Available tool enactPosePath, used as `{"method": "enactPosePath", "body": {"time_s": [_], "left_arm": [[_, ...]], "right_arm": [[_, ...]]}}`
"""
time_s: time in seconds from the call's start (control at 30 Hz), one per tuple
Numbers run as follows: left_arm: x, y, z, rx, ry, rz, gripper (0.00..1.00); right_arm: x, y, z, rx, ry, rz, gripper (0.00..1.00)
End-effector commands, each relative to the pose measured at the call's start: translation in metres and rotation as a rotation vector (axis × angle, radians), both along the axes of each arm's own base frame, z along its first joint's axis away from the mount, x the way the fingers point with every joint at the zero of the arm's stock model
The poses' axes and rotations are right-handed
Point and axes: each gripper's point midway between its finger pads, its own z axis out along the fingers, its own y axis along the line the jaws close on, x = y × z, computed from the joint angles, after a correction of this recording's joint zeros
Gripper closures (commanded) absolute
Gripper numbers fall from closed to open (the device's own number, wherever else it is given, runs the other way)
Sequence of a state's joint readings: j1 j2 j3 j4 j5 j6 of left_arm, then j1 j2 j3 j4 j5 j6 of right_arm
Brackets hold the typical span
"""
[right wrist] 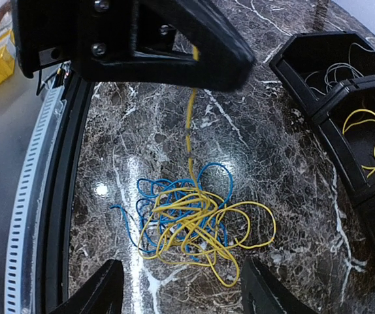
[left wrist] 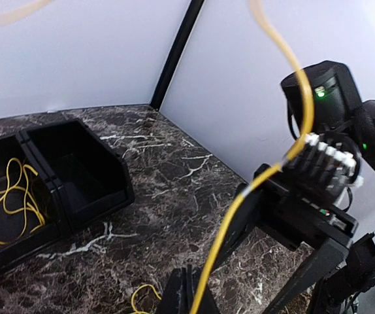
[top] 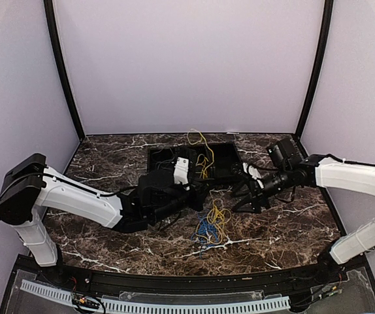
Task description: Untangle the cables
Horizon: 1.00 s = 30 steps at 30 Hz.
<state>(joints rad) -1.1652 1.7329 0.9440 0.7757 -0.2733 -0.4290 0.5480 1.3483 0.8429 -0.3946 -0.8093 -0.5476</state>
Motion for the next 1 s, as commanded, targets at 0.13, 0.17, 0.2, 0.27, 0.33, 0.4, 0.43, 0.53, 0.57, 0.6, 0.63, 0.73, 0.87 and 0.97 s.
{"method": "enactPosePath", "body": {"time_s": [0.13,0.17,0.2,0.27,0.33,0.4,0.43,0.53,0.57,0.6,0.63,0.73,0.87,0.97], "left_arm": [[0.009,0.014,-0.014,-0.086,0.128,0.111,1.0],[0.009,0.015,-0.017,-0.085,0.133,0.114,1.0],[0.009,0.015,-0.018,-0.084,0.134,0.116,1.0],[0.01,0.018,-0.019,-0.083,0.138,0.125,1.0],[0.011,0.02,-0.018,-0.085,0.14,0.136,1.0],[0.011,0.022,-0.018,-0.089,0.143,0.142,1.0],[0.011,0.024,-0.018,-0.092,0.146,0.146,1.0],[0.011,0.028,-0.018,-0.101,0.151,0.162,1.0],[0.011,0.03,-0.016,-0.106,0.151,0.165,1.0],[0.012,0.031,-0.015,-0.109,0.15,0.17,1.0],[0.011,0.033,-0.013,-0.115,0.148,0.173,1.0],[0.01,0.043,-0.002,-0.129,0.134,0.191,1.0],[0.006,0.073,0.053,-0.189,0.049,0.229,1.0],[0.004,0.099,0.087,-0.194,-0.014,0.276,1.0]], "right_arm": [[0.006,0.033,-0.019,-0.091,-0.177,0.067,0.36],[0.007,0.037,-0.02,-0.097,-0.181,0.065,0.36],[0.008,0.042,-0.023,-0.103,-0.178,0.069,0.36],[0.009,0.049,-0.026,-0.108,-0.172,0.075,0.36],[0.011,0.056,-0.028,-0.104,-0.17,0.079,0.36],[0.013,0.062,-0.033,-0.104,-0.154,0.083,0.36],[0.015,0.065,-0.033,-0.1,-0.148,0.078,0.36],[0.018,0.072,-0.038,-0.083,-0.119,0.073,0.37],[0.019,0.074,-0.042,-0.084,-0.108,0.073,0.4],[0.02,0.076,-0.046,-0.089,-0.093,0.068,0.47],[0.021,0.077,-0.053,-0.104,-0.07,0.066,0.57],[0.02,0.078,-0.069,-0.13,-0.017,0.066,0.83],[0.015,0.073,-0.085,-0.147,0.022,0.063,0.93],[0.014,0.071,-0.093,-0.163,0.04,0.061,0.93]]}}
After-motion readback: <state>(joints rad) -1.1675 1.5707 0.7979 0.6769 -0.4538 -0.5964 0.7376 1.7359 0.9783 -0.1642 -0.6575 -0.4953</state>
